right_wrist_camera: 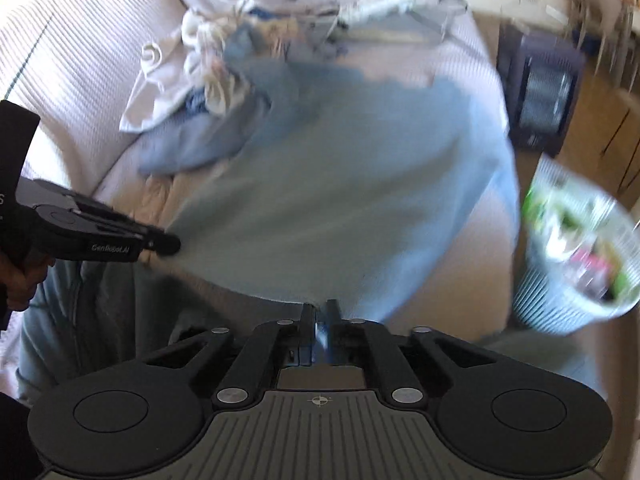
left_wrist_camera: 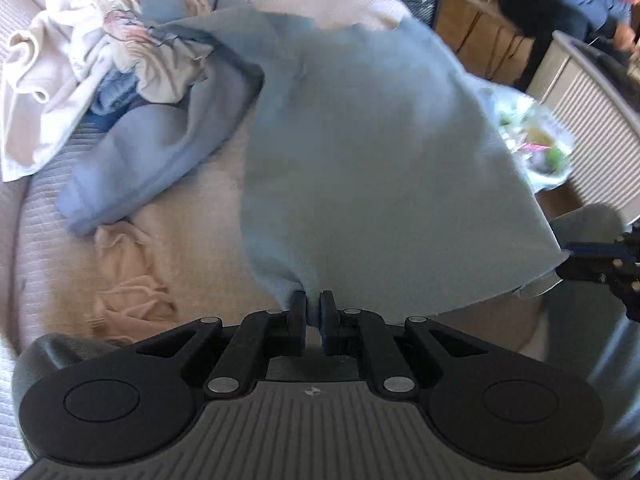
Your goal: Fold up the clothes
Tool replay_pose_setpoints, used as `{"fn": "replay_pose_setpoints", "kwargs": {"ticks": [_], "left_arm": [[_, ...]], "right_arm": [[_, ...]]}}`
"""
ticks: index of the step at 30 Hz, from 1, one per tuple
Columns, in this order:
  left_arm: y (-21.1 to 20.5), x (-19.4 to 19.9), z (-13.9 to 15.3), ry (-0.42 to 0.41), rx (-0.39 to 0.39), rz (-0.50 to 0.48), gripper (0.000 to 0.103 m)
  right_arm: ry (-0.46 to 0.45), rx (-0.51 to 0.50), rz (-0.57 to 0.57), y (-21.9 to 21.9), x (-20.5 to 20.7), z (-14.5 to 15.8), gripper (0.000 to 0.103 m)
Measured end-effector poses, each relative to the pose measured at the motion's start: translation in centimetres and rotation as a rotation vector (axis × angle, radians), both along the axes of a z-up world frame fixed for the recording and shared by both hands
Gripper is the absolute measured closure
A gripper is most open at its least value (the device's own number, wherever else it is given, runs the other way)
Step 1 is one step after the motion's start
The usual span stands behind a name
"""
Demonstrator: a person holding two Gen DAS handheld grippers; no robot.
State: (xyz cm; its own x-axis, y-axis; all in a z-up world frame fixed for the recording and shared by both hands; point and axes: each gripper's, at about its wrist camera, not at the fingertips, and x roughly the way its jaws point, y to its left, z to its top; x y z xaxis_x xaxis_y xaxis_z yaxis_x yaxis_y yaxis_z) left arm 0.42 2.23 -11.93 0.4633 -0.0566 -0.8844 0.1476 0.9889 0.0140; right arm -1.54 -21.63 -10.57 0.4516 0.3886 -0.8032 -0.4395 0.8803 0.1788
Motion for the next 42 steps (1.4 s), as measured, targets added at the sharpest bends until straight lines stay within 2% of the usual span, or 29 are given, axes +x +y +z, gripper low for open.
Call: {"fn": "replay_pose_setpoints", "kwargs": {"ticks": [4,7,10,12,14,17,22,26,32,42], "left_arm": [[0.9,-0.2,0.2,0.000,0.026,0.037,0.091],[1.7,-0.5,0.0,0.011,0.006,0.052,0.090],[2.4,-0.3,0.1,0.014,0.008,0.073,0.088],[2.7,0.1,0.4,-0.005,0.012,0.086,0.078],[3.1,0.8,0.6,-0.022,0.021,0.101,0.071],[3.6,1.6,0.9,-0.045,0.021,0.123,0.067],[3.4,2.3,1.6,-0.075,0.015,0.130,0.060],[3.3,2.6,1.6,-0.072,0.020,0.141,0.054],[4.1,2.6,1.5,-0.070,0.036,0.170,0.042],[6.9,2.6,1.9,-0.081,0.044,0.273,0.031]], "right_arm": [[0.026,0.034,-0.026,-0.7,-0.4,-0.1,0.092],[0.014,0.026,-0.038,-1.6,-0.5,0.8,0.082],[-0.005,0.005,-0.037,-2.5,-0.8,2.1,0.078],[-0.026,-0.002,-0.044,-3.2,-1.1,3.1,0.068],[-0.044,-0.007,-0.060,-3.9,-1.1,3.8,0.053],[-0.074,-0.020,-0.084,-4.8,-0.8,4.5,0.048],[-0.106,-0.013,-0.125,-5.6,0.4,5.6,0.048],[-0.128,0.004,-0.105,-5.4,0.7,6.8,0.035],[-0.140,-0.017,-0.012,-3.7,1.2,7.3,0.034],[-0.102,-0.043,0.086,0.7,3.4,4.0,0.032]]}}
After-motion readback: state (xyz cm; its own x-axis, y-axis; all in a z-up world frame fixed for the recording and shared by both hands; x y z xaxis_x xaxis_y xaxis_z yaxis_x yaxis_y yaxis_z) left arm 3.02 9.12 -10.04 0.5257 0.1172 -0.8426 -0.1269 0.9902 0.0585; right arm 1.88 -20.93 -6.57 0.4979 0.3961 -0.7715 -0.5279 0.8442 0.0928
